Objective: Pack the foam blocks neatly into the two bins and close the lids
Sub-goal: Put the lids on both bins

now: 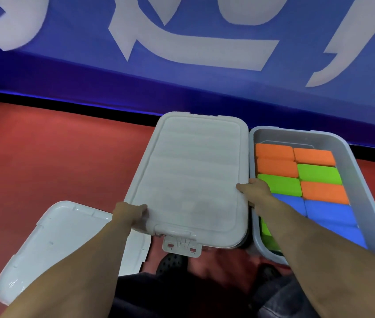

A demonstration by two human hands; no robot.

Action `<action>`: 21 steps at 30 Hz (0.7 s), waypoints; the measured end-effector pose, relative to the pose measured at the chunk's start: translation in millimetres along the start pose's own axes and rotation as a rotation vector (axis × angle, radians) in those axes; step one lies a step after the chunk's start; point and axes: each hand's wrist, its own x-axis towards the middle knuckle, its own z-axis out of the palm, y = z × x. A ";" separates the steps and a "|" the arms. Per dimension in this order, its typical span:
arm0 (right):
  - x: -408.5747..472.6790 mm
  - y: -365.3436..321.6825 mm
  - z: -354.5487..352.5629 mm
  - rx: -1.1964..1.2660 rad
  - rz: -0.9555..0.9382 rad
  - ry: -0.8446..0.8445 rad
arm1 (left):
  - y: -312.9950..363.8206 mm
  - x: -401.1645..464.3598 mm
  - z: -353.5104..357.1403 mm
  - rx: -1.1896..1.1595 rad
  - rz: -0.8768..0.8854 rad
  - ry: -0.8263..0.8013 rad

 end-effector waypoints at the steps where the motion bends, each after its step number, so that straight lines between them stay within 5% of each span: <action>1: 3.8 2.0 -1.0 -0.032 0.017 -0.008 | 3.9 -3.2 0.2 -0.037 -0.002 -0.011; 14: 8.6 5.8 7.3 -0.264 -0.023 -0.049 | -0.3 -14.7 -7.4 -0.525 -0.183 -0.095; 21: 8.5 17.8 7.3 -0.443 -0.068 -0.162 | -9.4 -9.9 -11.0 -0.484 -0.117 -0.016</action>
